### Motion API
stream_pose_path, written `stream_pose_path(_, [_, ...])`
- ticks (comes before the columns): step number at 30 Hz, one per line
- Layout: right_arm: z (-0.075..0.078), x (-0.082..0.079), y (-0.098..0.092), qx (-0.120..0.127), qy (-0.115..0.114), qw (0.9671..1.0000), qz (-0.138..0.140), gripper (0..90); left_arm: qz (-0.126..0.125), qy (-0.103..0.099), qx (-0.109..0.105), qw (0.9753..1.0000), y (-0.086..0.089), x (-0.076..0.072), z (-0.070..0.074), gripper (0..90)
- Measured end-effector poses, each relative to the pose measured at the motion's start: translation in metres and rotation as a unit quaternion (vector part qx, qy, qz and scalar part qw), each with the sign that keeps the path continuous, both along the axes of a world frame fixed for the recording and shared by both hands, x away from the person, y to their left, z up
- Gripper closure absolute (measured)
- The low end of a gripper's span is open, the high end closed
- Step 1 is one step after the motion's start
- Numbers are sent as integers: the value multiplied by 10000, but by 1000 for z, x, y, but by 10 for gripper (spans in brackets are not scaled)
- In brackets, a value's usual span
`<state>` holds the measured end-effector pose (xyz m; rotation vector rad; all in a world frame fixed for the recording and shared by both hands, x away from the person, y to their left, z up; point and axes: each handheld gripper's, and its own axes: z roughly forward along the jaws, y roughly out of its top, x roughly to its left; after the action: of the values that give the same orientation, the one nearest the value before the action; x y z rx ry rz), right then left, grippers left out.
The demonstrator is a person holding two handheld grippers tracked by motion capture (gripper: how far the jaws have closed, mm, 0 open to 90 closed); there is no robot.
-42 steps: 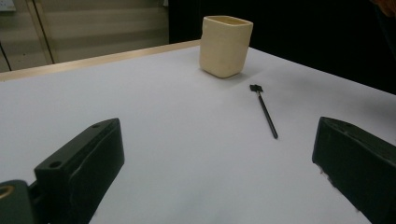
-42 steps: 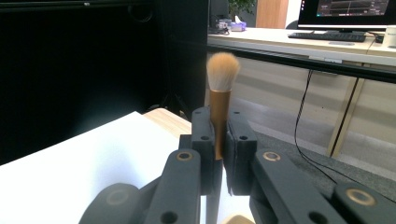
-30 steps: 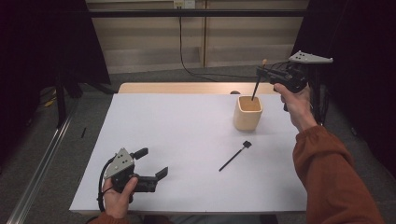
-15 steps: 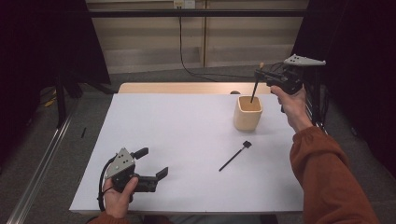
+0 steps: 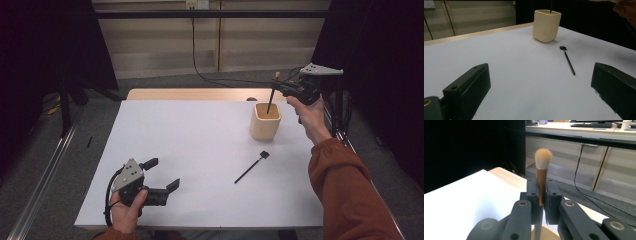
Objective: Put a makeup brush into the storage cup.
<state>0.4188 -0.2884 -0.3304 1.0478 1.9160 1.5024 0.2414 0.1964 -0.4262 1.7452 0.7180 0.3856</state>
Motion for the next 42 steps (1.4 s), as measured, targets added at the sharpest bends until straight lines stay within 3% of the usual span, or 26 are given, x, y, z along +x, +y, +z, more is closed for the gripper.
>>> stream_pose_path(26, [-44,1,2,-79,321,9994,-86,837,-36,21,58,10000,-2,1,-1,22])
stream_pose_path(42, [-56,-4,2,26,324,9995,-18,836,-47,0,91,9999,-2,1,-1,22])
